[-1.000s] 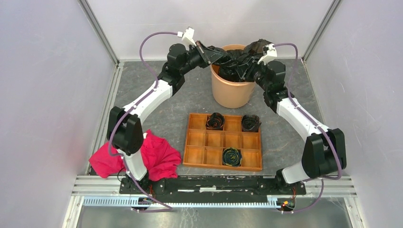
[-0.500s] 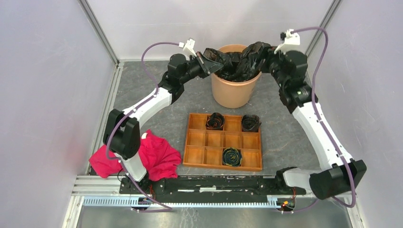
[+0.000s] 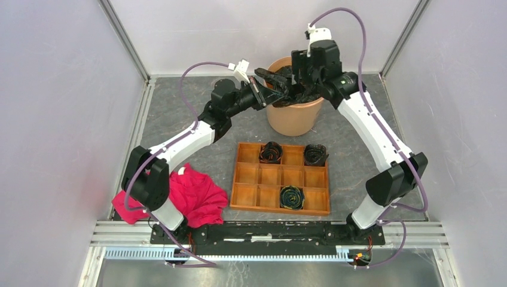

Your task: Put the trash bags into the trash bin

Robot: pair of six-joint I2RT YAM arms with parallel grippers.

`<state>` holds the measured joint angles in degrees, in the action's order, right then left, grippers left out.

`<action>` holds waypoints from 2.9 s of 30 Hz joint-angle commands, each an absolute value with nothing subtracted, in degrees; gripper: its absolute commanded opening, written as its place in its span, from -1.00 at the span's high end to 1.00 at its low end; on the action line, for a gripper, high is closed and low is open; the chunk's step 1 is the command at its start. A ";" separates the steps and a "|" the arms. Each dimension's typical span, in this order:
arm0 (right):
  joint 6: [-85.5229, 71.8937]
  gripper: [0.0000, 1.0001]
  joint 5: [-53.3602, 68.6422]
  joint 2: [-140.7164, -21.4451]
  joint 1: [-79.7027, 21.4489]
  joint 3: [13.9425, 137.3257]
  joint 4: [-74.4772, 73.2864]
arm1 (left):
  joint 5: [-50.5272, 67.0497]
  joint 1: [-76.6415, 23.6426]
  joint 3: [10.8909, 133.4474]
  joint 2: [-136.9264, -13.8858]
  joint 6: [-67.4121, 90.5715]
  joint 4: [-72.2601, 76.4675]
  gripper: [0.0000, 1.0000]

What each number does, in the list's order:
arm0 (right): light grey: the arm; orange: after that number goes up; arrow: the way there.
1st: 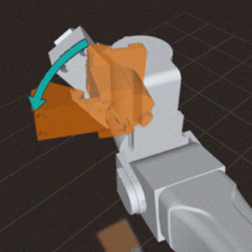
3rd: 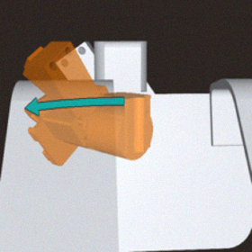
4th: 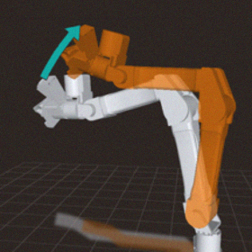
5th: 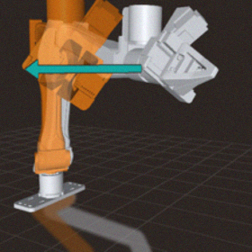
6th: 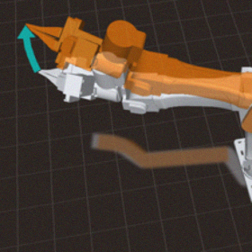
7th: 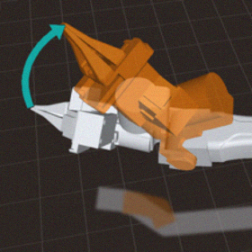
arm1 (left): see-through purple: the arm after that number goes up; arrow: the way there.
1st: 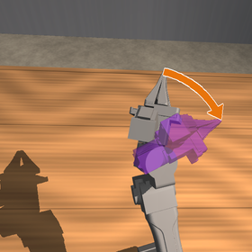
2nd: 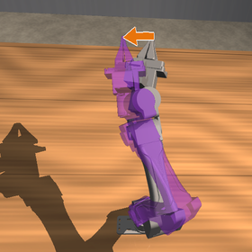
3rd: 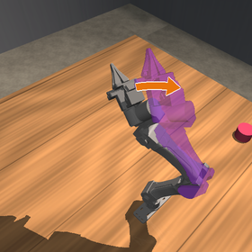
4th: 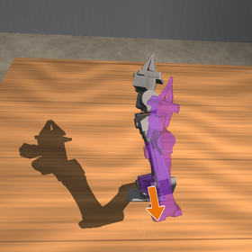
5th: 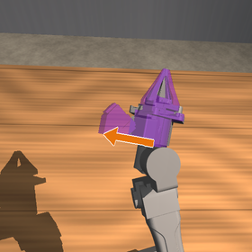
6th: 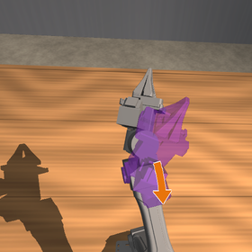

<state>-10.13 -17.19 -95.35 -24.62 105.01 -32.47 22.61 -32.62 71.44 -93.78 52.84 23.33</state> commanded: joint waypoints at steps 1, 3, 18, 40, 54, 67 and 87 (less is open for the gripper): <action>-9.26 -0.75 -30.35 -94.08 -27.31 105.05 -38.24 | 22.17 -33.35 68.99 -91.00 54.15 25.53 0.96; -8.80 -0.75 -31.73 -92.99 -27.83 101.55 -37.29 | 22.54 -33.40 68.57 -91.01 53.88 25.09 0.96; -10.98 0.30 -31.36 -74.14 -28.69 74.37 -21.57 | 24.16 -34.06 62.93 -87.80 52.47 22.32 0.96; -13.43 0.60 -9.17 -63.54 -17.22 45.40 7.80 | 12.57 -33.81 60.66 -91.12 47.56 11.99 0.92; -9.39 0.20 -1.23 -63.59 -14.21 53.39 -3.92 | 7.53 -29.68 58.36 -79.40 34.97 2.68 -0.66; 8.94 -0.86 -8.97 -72.90 -14.21 81.43 -24.85 | 22.86 -18.55 66.85 -87.09 43.77 9.49 -0.99; 5.62 -0.68 3.63 -95.21 -8.98 103.67 -29.83 | 31.64 -16.38 78.04 -102.57 51.38 16.45 0.22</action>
<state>7.84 -4.12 -94.24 -10.37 101.10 -29.67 28.99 -16.97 75.48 -101.06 48.40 13.08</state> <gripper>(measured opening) 0.872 0.439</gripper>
